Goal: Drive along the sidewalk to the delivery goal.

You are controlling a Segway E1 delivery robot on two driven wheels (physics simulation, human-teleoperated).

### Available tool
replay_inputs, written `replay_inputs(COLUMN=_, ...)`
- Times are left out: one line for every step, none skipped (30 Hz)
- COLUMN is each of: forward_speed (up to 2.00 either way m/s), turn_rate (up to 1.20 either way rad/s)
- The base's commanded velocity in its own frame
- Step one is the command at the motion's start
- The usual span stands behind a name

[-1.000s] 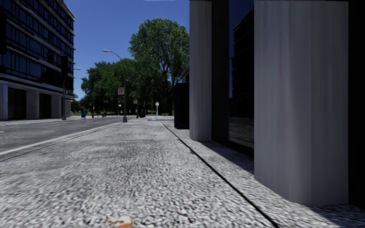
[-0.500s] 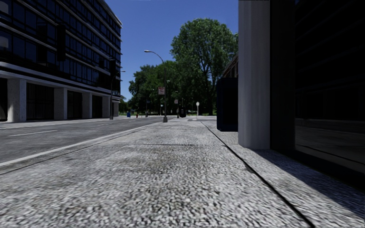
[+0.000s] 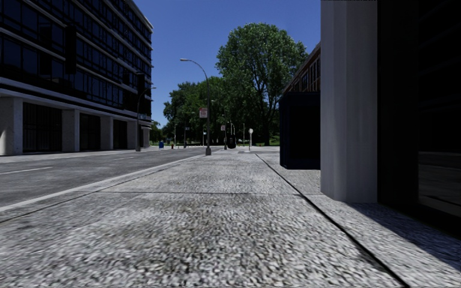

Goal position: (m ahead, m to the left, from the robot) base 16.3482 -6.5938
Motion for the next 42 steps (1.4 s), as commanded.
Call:
replay_inputs(forward_speed=2.00, turn_rate=0.00)
replay_inputs(forward_speed=2.00, turn_rate=0.00)
replay_inputs(forward_speed=2.00, turn_rate=0.00)
replay_inputs(forward_speed=2.00, turn_rate=0.00)
replay_inputs(forward_speed=2.00, turn_rate=0.00)
replay_inputs(forward_speed=2.00, turn_rate=0.00)
replay_inputs(forward_speed=2.00, turn_rate=0.00)
replay_inputs(forward_speed=2.00, turn_rate=0.00)
replay_inputs(forward_speed=2.00, turn_rate=0.00)
replay_inputs(forward_speed=2.00, turn_rate=0.00)
replay_inputs(forward_speed=2.00, turn_rate=0.00)
replay_inputs(forward_speed=2.00, turn_rate=0.00)
replay_inputs(forward_speed=2.00, turn_rate=0.00)
replay_inputs(forward_speed=2.00, turn_rate=0.00)
replay_inputs(forward_speed=2.00, turn_rate=0.00)
replay_inputs(forward_speed=2.00, turn_rate=0.00)
replay_inputs(forward_speed=2.00, turn_rate=0.00)
replay_inputs(forward_speed=2.00, turn_rate=0.00)
replay_inputs(forward_speed=2.00, turn_rate=0.00)
replay_inputs(forward_speed=2.00, turn_rate=-0.03)
replay_inputs(forward_speed=2.00, turn_rate=-0.03)
replay_inputs(forward_speed=2.00, turn_rate=-0.08)
replay_inputs(forward_speed=2.00, turn_rate=-0.09)
replay_inputs(forward_speed=2.00, turn_rate=-0.10)
replay_inputs(forward_speed=2.00, turn_rate=-0.10)
replay_inputs(forward_speed=2.00, turn_rate=-0.10)
replay_inputs(forward_speed=2.00, turn_rate=-0.10)
replay_inputs(forward_speed=2.00, turn_rate=-0.10)
replay_inputs(forward_speed=2.00, turn_rate=-0.07)
replay_inputs(forward_speed=2.00, turn_rate=0.00)
replay_inputs(forward_speed=2.00, turn_rate=0.00)
replay_inputs(forward_speed=2.00, turn_rate=0.00)
replay_inputs(forward_speed=2.00, turn_rate=0.00)
replay_inputs(forward_speed=2.00, turn_rate=0.00)
replay_inputs(forward_speed=2.00, turn_rate=0.00)
replay_inputs(forward_speed=2.00, turn_rate=0.00)
replay_inputs(forward_speed=2.00, turn_rate=0.00)
replay_inputs(forward_speed=2.00, turn_rate=0.00)
replay_inputs(forward_speed=2.00, turn_rate=0.00)
replay_inputs(forward_speed=2.00, turn_rate=0.00)
replay_inputs(forward_speed=2.00, turn_rate=0.00)
replay_inputs(forward_speed=2.00, turn_rate=0.00)
